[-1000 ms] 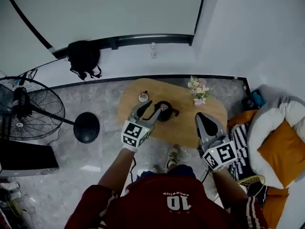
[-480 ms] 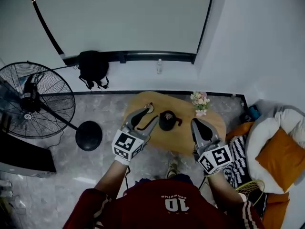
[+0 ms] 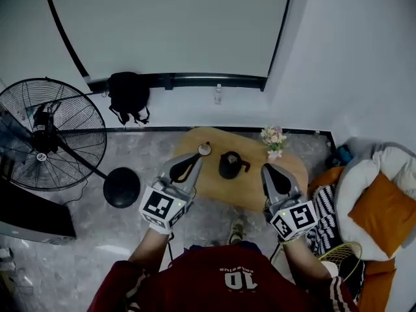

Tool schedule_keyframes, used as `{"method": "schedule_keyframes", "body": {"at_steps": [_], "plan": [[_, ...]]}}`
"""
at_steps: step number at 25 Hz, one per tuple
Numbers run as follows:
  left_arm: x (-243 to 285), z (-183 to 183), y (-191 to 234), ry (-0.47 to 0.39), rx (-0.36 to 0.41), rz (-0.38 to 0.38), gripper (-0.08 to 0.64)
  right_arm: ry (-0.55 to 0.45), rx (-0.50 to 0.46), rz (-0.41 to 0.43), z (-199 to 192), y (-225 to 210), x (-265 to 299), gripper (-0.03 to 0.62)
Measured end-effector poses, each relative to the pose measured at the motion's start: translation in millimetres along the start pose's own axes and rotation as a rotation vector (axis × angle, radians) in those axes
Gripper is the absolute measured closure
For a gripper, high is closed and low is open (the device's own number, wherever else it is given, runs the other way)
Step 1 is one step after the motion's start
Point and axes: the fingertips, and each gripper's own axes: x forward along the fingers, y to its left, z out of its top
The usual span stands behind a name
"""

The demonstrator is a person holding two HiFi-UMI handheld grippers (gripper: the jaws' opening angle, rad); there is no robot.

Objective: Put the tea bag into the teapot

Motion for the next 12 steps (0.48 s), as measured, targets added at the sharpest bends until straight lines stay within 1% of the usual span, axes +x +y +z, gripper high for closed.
{"method": "schedule_keyframes", "body": {"at_steps": [1,4,8,12], "plan": [[-1.9,0.4,0.1,0.004,-0.004,0.006,0.558,0.001,-0.004,-0.007,0.8,0.4,-0.9,0.591],[-6.6,-0.5,-0.8,0.019,-0.017,0.012,0.558,0.000,-0.012,-0.026,4.2,-0.2,-3.8,0.591],[-17.1,2.4,-2.0,0.001,-0.029,0.024,0.558,-0.009,-0.011,-0.054,10.1,-1.3,-10.2,0.592],[-23.8,5.5,-7.1,-0.010,-0.031,0.023,0.558,-0.004,-0.017,-0.057,13.6,2.5,-16.8,0.592]]}}
